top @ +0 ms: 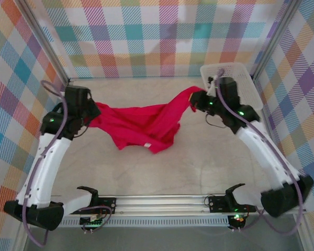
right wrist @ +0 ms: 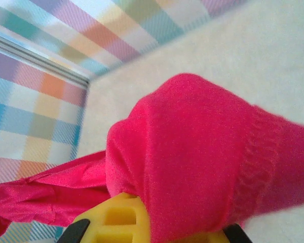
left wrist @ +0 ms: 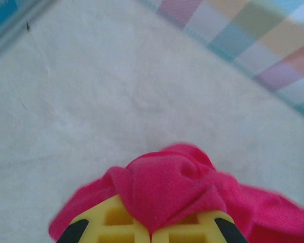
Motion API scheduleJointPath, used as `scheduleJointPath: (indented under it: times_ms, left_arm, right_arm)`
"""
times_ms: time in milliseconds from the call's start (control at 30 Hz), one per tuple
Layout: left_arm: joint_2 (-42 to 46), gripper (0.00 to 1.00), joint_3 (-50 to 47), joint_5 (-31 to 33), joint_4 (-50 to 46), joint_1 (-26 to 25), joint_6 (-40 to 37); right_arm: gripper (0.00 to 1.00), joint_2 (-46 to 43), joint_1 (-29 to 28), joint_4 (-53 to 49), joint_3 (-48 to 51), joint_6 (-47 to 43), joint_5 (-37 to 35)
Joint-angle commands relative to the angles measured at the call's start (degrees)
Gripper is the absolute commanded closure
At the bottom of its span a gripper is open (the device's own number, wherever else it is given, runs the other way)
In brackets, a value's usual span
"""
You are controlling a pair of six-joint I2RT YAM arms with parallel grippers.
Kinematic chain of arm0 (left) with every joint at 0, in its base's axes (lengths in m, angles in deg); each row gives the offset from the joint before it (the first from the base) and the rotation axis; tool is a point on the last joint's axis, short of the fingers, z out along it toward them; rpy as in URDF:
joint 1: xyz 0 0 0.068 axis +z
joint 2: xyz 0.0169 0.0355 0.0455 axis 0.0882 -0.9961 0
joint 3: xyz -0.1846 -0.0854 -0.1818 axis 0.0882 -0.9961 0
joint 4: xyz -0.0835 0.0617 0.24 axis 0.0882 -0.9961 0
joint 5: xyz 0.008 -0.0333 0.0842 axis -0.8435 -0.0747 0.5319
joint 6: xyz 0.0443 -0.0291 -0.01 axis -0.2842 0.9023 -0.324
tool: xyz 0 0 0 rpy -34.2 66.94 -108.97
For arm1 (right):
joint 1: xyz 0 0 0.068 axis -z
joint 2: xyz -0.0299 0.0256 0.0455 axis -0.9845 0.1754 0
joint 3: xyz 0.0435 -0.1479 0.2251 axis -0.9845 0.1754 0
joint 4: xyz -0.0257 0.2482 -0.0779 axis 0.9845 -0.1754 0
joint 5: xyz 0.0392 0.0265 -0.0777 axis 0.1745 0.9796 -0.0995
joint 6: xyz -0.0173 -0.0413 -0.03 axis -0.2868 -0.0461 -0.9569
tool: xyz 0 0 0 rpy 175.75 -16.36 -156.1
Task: Fold the inside-out t-shirt
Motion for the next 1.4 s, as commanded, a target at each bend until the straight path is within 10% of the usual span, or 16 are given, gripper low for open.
scheduleJointPath:
  times_ms: [0,300,567,667,733,1100,1367]
  left_arm:
    - [2.67,1.0,6.17,0.95,-2.55,1.65,-2.62]
    - [-3.21,1.0,8.78,-3.39,3.65,1.92,-4.18]
    - [-37.44,1.0,32.04,-1.18,-0.82,3.64,-8.03]
    - [-49.42,0.5,47.6,-2.82,-10.5,3.76,-9.7]
    - [-51.34,0.34,49.45,-3.4,-13.07,3.61,-9.4]
    - [-21.75,0.35,-12.19,-16.16,18.5,-6.11,4.03]
    - [-22.49,0.36,-25.34,-18.56,27.7,-14.63,11.04]
  right_arm:
    - [1.0,-5.58,0.39,-6.56,-2.36,-3.26,-5.14]
    - [1.0,1.17,1.9,-8.21,-11.3,-7.9,-11.09]
    - [0.89,26.8,11.18,-9.01,-20.65,-8.45,-8.52]
    - [0.55,32.15,11.18,-15.9,-25.56,-9.26,-4.32]
    - [0.51,30.81,10.54,-13.99,-21.42,-8.76,-1.34]
    - [0.5,35.31,3.66,1.74,-3.84,-4.71,10.42]
    - [0.55,52.08,2.99,1.4,-11.67,-3.87,13.05]
